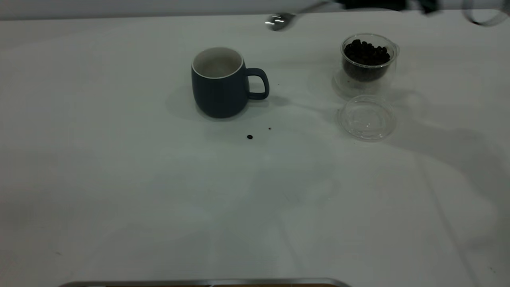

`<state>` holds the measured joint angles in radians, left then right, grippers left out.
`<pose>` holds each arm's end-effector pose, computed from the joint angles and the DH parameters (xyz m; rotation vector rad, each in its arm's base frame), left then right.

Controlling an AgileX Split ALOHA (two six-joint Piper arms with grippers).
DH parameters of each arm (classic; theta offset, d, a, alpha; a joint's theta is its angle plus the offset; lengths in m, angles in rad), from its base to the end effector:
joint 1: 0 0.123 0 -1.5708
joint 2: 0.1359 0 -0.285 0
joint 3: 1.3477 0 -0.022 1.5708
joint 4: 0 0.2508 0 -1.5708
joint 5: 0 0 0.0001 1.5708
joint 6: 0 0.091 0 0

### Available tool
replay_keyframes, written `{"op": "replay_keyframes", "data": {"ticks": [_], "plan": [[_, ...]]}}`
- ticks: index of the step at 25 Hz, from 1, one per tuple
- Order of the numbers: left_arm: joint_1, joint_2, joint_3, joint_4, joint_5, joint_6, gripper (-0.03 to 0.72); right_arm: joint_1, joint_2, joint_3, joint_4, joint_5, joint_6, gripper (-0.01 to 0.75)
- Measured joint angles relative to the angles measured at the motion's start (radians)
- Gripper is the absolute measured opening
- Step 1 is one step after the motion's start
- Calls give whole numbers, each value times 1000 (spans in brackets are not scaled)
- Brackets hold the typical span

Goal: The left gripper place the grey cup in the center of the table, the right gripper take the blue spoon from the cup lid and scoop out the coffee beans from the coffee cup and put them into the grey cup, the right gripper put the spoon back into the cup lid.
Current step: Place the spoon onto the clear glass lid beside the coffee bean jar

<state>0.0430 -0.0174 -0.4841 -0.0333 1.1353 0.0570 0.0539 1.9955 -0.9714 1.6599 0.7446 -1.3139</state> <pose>-0.0088 -0.0031 0.2669 0.0179 2.1169 0.0192 0.3580 0.0809 0.1247 0.0426 2.4064 1.0944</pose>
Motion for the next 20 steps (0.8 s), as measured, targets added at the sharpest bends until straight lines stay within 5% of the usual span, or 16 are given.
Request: {"op": "replay_keyframes", "data": {"ticks": [8, 20], "plan": [[0, 0, 0, 0, 0, 0, 548, -204, -32, 267, 123, -17, -63, 103], [0, 0, 0, 0, 0, 0, 548, -347, 215, 207, 132, 70, -84, 103]]}}
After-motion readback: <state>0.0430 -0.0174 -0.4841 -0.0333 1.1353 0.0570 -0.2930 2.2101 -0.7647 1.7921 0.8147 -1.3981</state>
